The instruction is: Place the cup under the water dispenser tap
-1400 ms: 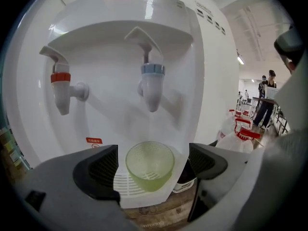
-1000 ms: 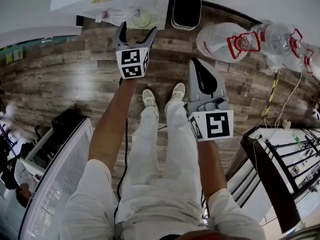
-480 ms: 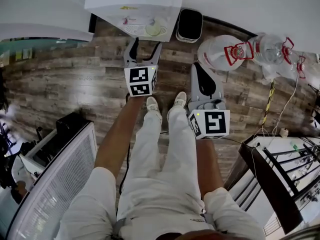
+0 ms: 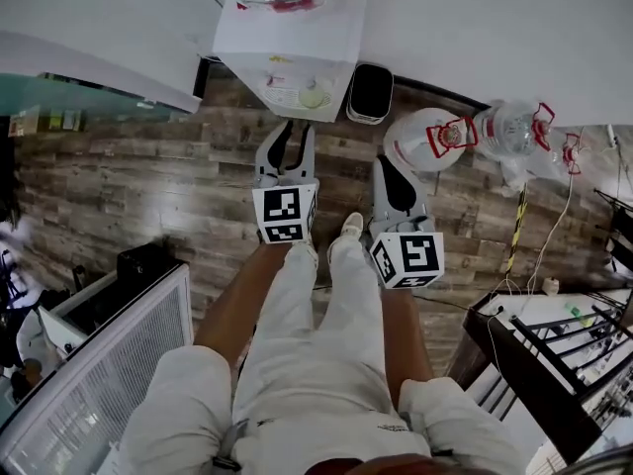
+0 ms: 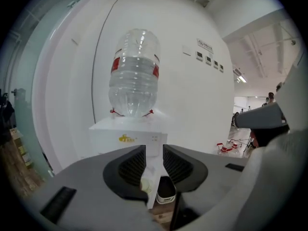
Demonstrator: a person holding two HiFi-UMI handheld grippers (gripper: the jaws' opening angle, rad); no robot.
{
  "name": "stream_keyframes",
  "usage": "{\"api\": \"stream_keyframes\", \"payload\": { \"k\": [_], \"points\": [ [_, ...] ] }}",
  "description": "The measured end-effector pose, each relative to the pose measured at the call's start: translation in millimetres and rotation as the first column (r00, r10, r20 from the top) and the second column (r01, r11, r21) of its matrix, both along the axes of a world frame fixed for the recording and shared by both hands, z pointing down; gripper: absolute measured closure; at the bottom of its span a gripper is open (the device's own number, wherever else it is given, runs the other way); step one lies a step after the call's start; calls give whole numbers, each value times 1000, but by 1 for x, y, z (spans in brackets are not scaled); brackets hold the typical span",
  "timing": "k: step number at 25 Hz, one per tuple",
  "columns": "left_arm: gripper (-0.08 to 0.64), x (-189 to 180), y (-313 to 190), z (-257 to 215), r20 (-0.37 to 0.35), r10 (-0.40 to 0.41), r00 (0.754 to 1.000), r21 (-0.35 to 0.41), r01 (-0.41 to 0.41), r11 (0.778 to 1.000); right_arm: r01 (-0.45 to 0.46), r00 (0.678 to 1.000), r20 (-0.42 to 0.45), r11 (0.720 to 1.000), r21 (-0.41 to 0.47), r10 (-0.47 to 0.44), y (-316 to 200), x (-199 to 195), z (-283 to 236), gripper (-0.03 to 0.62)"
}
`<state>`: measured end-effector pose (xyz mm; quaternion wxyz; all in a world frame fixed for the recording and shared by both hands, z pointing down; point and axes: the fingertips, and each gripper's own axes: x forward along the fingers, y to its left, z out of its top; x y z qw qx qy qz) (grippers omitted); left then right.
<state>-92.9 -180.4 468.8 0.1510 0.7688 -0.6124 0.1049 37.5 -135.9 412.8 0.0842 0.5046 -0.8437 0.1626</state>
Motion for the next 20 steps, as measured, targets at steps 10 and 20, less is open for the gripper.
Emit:
{"api": "stream_keyframes", "payload": {
  "k": [10,20],
  "points": [
    [561,-3,53,-100,-9,-21,1000,17,22,1000,51,999,5,997,50,-52,28,-9,-89,594],
    [563,10,95,-178,16,50,999,76,-51,996,118,993,12,988,98,-120,52,-25,-150,594]
  ]
}}
